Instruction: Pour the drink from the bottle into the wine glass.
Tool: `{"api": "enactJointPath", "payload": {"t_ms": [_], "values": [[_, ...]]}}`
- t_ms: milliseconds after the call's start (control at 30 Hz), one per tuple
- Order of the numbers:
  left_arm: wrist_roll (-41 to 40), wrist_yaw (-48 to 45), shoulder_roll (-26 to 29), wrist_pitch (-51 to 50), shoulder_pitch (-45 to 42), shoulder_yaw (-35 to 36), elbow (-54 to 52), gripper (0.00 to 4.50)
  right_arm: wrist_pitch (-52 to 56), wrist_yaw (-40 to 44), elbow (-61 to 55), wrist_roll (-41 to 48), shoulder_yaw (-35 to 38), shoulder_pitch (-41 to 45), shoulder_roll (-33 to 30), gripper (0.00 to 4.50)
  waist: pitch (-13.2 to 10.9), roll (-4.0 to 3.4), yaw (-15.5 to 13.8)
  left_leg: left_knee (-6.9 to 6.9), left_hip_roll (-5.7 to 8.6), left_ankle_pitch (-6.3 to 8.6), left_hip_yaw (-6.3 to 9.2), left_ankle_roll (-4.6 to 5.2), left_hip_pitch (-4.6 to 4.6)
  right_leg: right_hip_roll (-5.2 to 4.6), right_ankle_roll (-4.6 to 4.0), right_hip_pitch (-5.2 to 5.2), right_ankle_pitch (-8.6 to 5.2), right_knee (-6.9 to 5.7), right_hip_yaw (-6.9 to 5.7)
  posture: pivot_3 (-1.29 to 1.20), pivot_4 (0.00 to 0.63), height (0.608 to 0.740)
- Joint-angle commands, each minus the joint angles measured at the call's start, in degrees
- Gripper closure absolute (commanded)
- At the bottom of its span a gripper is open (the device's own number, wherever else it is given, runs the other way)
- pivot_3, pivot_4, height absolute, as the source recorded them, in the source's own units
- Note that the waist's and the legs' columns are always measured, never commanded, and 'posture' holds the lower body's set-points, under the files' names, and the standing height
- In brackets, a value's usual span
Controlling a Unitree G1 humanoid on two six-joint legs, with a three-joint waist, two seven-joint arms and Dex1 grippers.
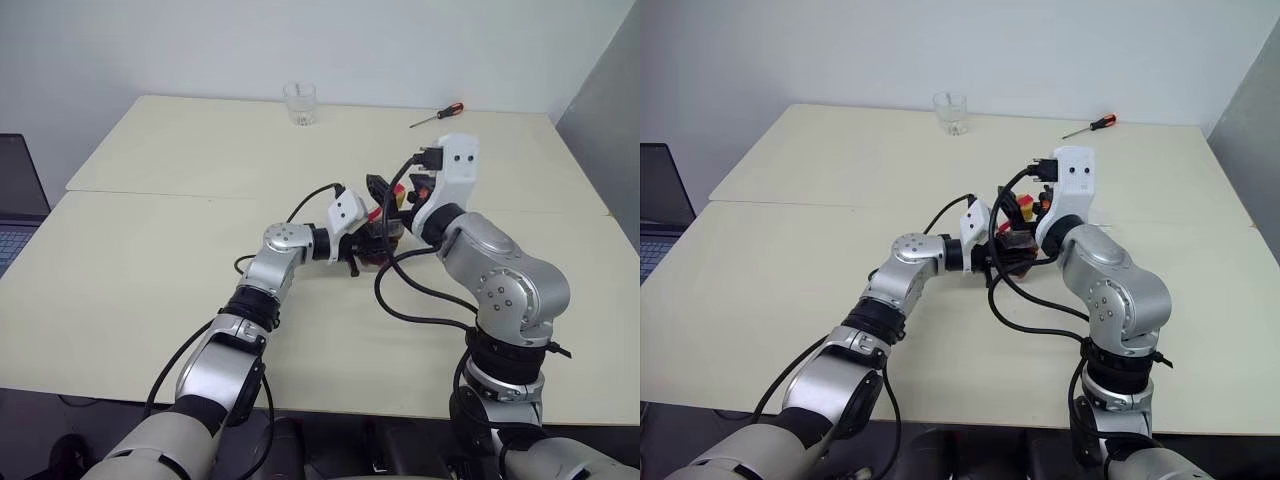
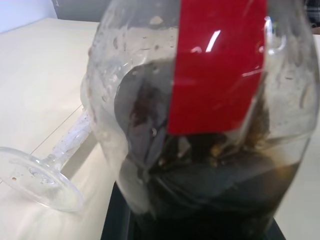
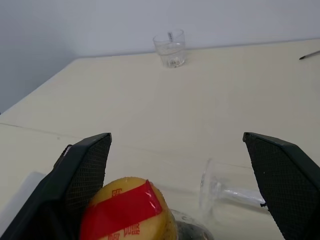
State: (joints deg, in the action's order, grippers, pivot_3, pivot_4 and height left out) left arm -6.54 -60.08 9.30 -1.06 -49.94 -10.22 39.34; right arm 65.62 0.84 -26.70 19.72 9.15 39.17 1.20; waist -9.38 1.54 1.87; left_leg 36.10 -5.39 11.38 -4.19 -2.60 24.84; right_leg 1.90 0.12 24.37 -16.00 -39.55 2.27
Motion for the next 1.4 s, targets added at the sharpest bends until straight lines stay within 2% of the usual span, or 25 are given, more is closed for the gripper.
{"api": "enactJointPath", "payload": {"t_ms": [33,767,867,1100,1133,1400], "values": [[-1.12,0.22,0.06,0.31,-1.14,1.24,-2.84,3.83,-0.35,-0.09,-1.81,1.82,2.21,1.87,-0.27,0.0,0.0,0.0,0.0,0.0,0.0,0.0,0.0,0.0,0.0,0.0,0.0,0.0,0.0,-0.01,0.0,0.0,0.15,0.74],[-1.14,-0.24,0.25,0.3,-1.59,1.27,-2.65,3.83,5.74,-0.15,-8.57,8.72,4.93,-2.95,-3.72,0.0,0.0,0.0,0.0,0.01,0.0,0.0,-0.01,0.0,-0.01,0.0,0.0,0.0,0.0,-0.02,0.02,0.0,0.15,0.74],[-1.03,-0.19,0.12,0.49,-1.65,1.19,-2.35,3.83,5.8,0.38,-9.37,9.81,4.81,-3.01,-4.17,0.56,0.0,0.0,-0.01,0.01,0.0,0.0,-0.01,0.0,0.0,0.0,0.0,0.0,0.0,-0.01,0.01,0.0,0.15,0.74],[-0.93,-0.37,0.03,0.52,-1.5,1.04,-2.16,3.83,7.55,1.38,-12.36,13.76,4.99,-2.08,-4.78,3.05,0.0,0.0,-0.01,0.0,0.0,0.0,0.0,0.0,0.0,0.0,0.0,0.0,0.0,-0.02,0.01,0.0,0.15,0.74],[-0.93,-0.41,0.03,0.51,-1.51,1.02,-2.17,3.83,7.9,1.7,-12.79,14.49,5.03,-1.79,-5.0,3.27,0.0,0.0,-0.01,0.01,0.0,0.0,0.0,0.0,0.0,0.0,0.0,0.0,0.0,-0.01,0.01,0.0,0.15,0.74],[-0.97,-0.43,-0.16,0.64,-1.95,1.09,-1.9,3.83,8.57,2.09,-12.99,17.38,7.41,0.39,-8.33,3.3,0.0,0.0,-0.01,0.01,0.01,0.0,0.01,0.0,0.0,0.0,0.0,-0.01,0.0,-0.01,0.01,0.0,0.15,0.74]]}}
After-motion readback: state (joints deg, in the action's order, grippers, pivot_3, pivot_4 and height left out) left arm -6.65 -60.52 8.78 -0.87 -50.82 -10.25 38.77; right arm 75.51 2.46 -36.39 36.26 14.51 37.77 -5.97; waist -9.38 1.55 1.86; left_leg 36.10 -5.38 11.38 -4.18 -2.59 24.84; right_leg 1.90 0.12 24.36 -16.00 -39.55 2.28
